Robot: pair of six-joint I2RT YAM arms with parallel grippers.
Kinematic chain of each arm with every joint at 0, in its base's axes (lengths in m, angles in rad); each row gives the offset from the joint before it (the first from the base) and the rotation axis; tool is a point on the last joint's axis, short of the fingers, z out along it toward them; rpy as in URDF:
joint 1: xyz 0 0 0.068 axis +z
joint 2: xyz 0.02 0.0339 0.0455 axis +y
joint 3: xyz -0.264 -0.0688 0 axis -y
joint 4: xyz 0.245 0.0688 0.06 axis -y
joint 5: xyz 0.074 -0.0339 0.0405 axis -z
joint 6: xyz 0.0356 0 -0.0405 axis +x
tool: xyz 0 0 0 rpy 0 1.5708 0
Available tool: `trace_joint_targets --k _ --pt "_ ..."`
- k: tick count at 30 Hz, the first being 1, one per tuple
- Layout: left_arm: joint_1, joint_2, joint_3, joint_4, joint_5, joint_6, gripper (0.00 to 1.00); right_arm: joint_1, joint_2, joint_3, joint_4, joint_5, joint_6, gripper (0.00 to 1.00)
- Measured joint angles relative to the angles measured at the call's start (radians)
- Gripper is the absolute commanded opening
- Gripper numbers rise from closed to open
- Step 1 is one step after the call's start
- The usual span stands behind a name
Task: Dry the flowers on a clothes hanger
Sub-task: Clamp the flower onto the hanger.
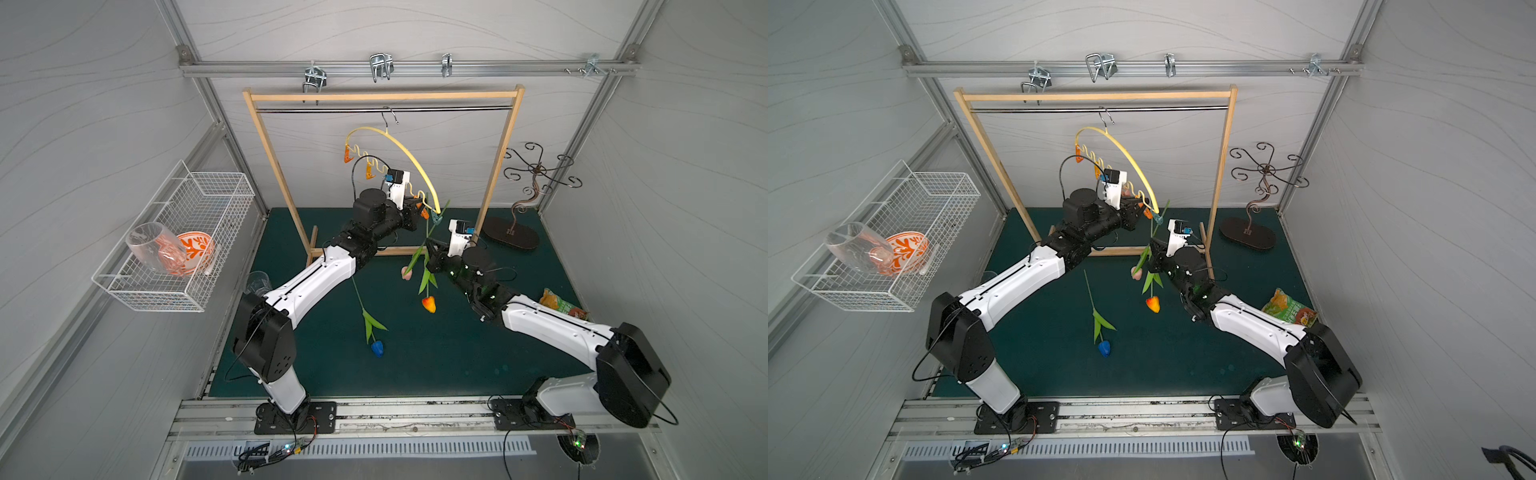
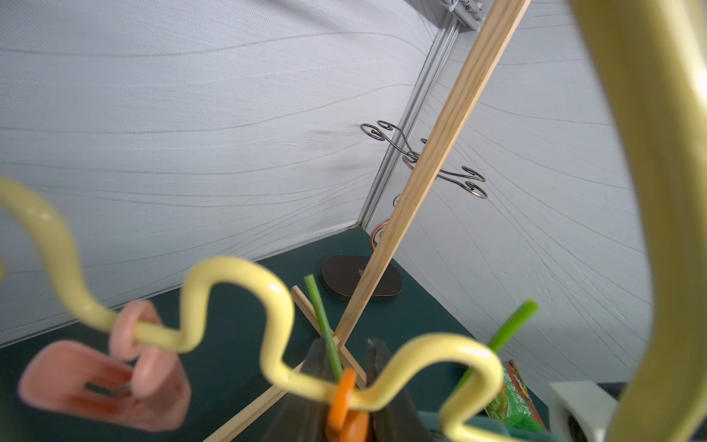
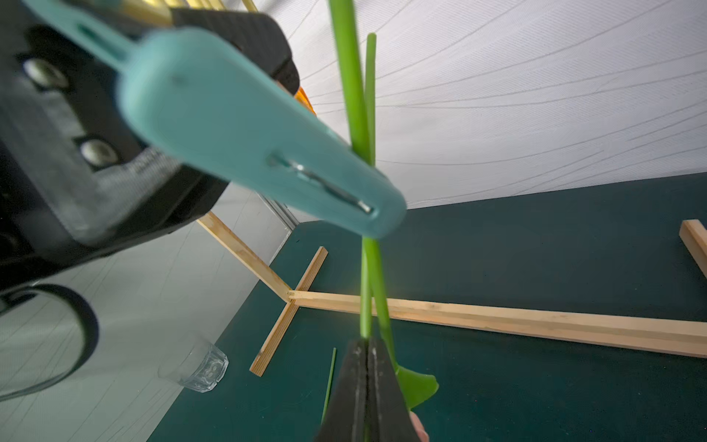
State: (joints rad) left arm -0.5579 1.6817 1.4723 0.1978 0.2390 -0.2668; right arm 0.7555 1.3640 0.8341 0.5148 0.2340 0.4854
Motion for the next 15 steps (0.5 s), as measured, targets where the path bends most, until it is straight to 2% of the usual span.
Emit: trace_joint_targets --k 15 --pt "-0.002 -0.003 0.001 0.000 0.000 0.000 0.20 0.016 -0.022 0.000 -0.007 0.016 -0.005 0.00"
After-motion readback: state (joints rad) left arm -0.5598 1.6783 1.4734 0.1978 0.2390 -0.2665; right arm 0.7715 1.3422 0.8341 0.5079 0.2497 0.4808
